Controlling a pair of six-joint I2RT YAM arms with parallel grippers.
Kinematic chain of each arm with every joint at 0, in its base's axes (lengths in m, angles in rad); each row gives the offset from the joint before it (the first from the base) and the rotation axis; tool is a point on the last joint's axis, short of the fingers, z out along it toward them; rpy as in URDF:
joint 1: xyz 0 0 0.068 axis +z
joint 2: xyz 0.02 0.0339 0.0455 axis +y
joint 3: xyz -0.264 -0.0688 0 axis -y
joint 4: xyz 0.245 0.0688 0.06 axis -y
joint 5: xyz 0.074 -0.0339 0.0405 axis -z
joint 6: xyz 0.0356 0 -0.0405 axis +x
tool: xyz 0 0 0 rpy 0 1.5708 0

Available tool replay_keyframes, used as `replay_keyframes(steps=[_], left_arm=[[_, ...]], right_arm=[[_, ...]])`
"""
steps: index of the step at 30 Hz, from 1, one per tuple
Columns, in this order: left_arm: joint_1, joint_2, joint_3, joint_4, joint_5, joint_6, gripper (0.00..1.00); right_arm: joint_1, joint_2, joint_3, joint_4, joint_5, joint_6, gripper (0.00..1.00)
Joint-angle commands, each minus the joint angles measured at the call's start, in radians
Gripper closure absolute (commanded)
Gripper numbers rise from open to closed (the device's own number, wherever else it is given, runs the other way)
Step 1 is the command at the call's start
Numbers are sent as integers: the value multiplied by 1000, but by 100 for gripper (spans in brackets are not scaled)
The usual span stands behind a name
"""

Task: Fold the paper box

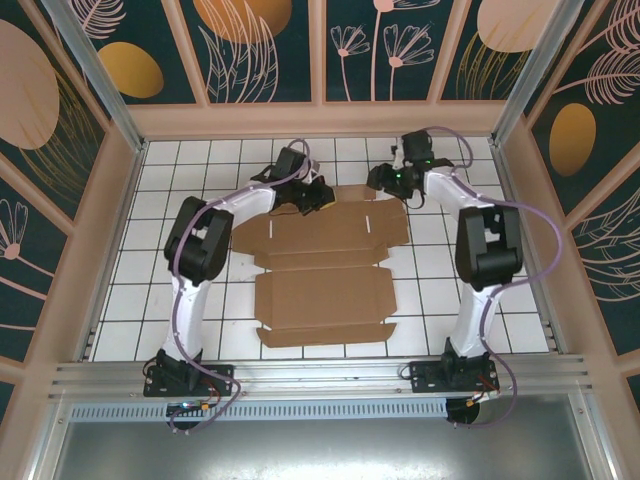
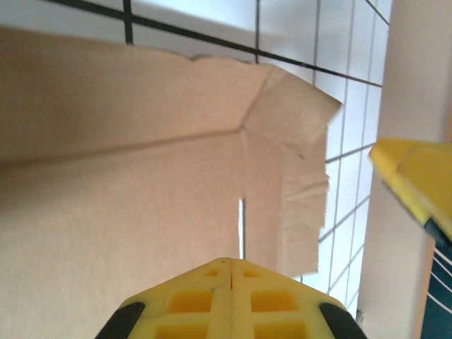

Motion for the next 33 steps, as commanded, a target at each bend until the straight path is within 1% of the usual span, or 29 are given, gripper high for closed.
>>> replay_keyframes(steps=[1,3,4,6,9,11,13,15,19,24,27,29,33], left_arm=[[3,-35,-113,52,5,-7,100],[3,-42,-168,78,10,-12,100],[2,-47,-193,96,14,-17,100],[3,-42,-208,99,22,-9,100],[4,-31,-214,95,36,11,100],[4,-23,-227,112,59,10,100],[4,-16,-240,122,59,10,100],[4,-4,-251,129,66,14,100],[4,12,-268,147,81,22,100],[5,28,-270,161,104,32,100],[5,37,-271,165,118,38,100],[7,41,-276,171,126,41,100],[7,44,-291,186,134,41,100]], right_arm=[[-47,-64,-98,0,60,-16,42],[-83,-85,-158,25,40,-16,42],[-105,-91,-190,48,10,-14,41],[-141,-81,-228,81,-91,-20,41],[-169,-52,-243,82,-144,-41,41],[-186,-29,-246,69,-153,-52,41],[-202,-12,-254,65,-176,-58,41],[-213,12,-265,68,-239,-62,41],[-216,87,-260,46,-413,-89,46],[-216,121,-301,98,-524,-78,54],[-214,123,-332,161,-631,-50,61],[-212,130,-343,188,-686,-32,63],[-205,138,-343,189,-699,-27,65]])
